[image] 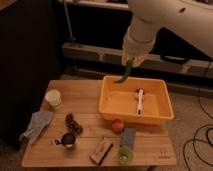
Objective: Place pepper in tray
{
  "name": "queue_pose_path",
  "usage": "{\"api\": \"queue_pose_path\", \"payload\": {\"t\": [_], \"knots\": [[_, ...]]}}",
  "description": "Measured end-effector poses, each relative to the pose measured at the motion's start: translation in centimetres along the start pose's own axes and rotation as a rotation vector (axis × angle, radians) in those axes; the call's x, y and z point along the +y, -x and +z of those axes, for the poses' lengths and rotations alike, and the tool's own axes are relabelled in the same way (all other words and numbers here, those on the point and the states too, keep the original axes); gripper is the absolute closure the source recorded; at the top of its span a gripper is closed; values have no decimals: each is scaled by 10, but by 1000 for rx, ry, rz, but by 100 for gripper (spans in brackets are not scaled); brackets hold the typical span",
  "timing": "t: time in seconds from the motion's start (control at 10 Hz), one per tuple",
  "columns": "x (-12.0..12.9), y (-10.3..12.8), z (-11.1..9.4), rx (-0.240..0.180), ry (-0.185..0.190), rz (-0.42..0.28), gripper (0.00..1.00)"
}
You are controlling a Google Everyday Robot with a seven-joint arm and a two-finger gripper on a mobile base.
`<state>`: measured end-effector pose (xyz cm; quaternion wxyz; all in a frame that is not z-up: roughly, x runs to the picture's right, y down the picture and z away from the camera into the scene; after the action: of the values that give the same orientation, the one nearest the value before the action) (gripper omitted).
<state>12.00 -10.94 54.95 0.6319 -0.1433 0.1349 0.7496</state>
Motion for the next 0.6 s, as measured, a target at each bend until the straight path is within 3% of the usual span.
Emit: {"api": "queue_pose_path", "payload": {"t": [0.6], "knots": [[5, -1, 1, 8, 10, -1, 100]]}}
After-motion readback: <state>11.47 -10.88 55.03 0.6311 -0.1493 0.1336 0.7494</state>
